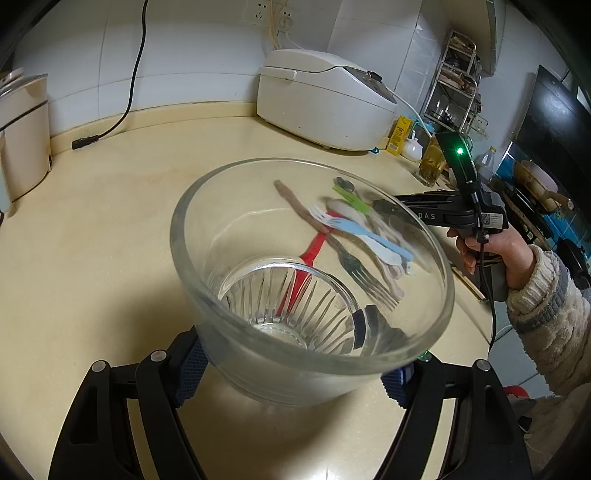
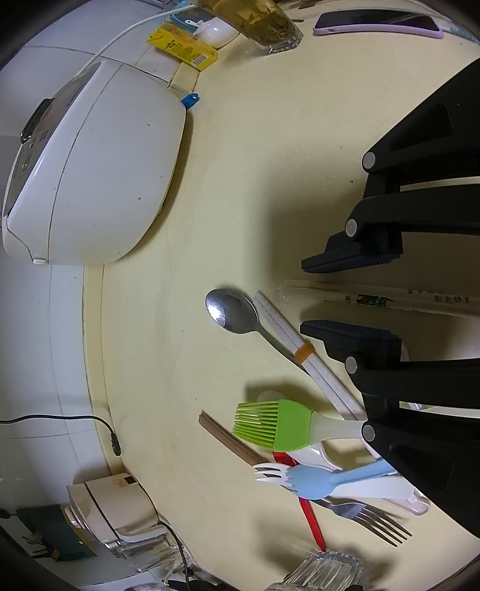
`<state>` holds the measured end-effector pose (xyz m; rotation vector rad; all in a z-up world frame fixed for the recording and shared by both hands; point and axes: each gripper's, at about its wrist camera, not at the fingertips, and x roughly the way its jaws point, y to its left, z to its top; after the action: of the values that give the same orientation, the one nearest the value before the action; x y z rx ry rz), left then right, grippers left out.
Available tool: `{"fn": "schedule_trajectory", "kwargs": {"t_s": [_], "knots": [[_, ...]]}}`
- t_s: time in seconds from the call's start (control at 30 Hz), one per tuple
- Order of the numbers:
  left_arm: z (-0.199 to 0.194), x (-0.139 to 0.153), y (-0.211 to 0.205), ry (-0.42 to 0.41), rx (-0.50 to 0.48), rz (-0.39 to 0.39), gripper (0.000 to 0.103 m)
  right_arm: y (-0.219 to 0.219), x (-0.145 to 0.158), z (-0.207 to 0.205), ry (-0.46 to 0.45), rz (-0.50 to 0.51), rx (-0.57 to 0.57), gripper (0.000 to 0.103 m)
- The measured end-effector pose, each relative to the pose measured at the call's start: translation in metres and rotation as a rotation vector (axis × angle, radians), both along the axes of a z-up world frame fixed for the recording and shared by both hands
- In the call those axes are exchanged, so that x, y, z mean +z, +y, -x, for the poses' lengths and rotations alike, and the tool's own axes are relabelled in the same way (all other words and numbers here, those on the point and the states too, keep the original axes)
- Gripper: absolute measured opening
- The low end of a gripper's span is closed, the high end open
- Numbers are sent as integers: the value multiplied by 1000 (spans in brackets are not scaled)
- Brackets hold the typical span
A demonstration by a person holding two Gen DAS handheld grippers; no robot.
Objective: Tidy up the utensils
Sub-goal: 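Close the right tool on a wooden chopstick with green print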
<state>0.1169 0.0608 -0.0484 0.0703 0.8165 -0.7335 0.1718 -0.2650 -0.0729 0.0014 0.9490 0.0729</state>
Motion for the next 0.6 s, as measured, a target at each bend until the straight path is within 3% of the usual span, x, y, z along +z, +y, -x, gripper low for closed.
{"fn": "schedule_trajectory", "kwargs": {"t_s": [0.43, 0.53, 0.6], "knots": [[-1, -1, 2, 9, 0, 6, 81, 1, 0, 4, -1, 4, -7, 27], [-1, -1, 2, 9, 0, 6, 81, 5, 0, 7, -3, 9, -3, 13], [-1, -1, 2, 9, 0, 6, 81, 5, 0, 9, -2, 5, -7, 10]]}}
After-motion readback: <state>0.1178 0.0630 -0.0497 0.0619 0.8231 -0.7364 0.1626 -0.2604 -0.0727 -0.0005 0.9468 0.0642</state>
